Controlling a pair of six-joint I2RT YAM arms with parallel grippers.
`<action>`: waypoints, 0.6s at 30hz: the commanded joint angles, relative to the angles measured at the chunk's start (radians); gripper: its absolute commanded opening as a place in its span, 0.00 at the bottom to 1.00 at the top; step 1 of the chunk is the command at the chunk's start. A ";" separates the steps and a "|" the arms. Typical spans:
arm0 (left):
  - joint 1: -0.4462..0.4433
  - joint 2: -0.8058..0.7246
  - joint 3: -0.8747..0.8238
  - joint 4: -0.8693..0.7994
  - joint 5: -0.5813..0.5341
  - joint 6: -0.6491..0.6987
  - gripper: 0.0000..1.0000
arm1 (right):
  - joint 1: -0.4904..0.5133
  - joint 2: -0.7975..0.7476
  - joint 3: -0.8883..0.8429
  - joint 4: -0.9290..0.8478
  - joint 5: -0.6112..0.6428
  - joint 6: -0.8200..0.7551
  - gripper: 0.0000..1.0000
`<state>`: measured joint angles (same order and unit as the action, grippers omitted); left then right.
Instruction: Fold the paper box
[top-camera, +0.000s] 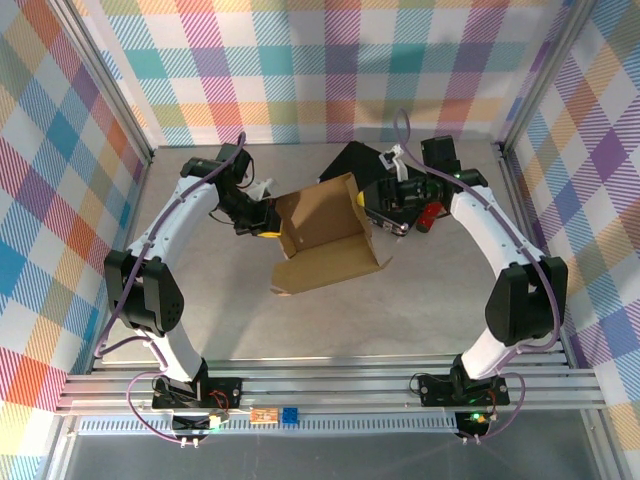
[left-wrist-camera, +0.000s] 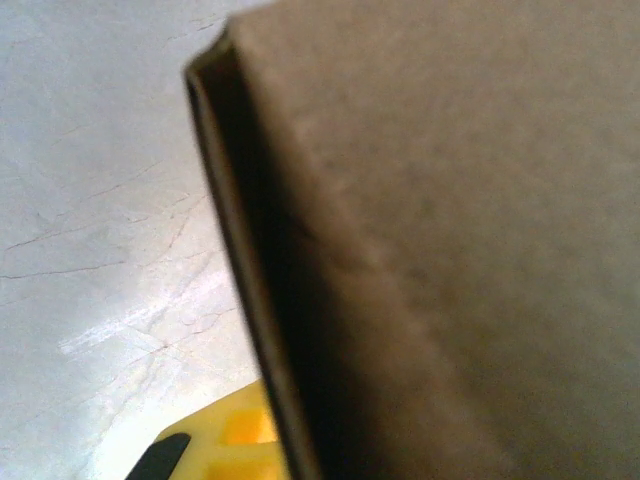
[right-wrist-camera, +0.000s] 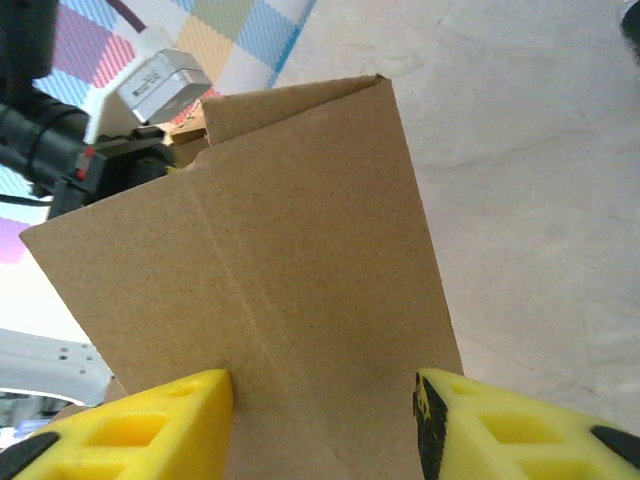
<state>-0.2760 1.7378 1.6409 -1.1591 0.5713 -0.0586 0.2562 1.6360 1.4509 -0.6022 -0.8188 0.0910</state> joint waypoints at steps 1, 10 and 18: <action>-0.002 -0.053 0.013 -0.001 0.081 0.020 0.00 | 0.045 0.018 0.023 -0.039 0.088 -0.056 0.51; -0.002 -0.054 0.016 0.002 0.087 0.026 0.00 | 0.064 0.045 0.046 -0.067 0.081 -0.089 0.57; -0.002 -0.051 0.025 0.009 0.101 0.044 0.00 | 0.063 0.092 0.092 -0.099 -0.020 -0.097 0.60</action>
<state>-0.2695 1.7325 1.6409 -1.1793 0.5480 -0.0559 0.2939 1.6997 1.5249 -0.6609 -0.7757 0.0280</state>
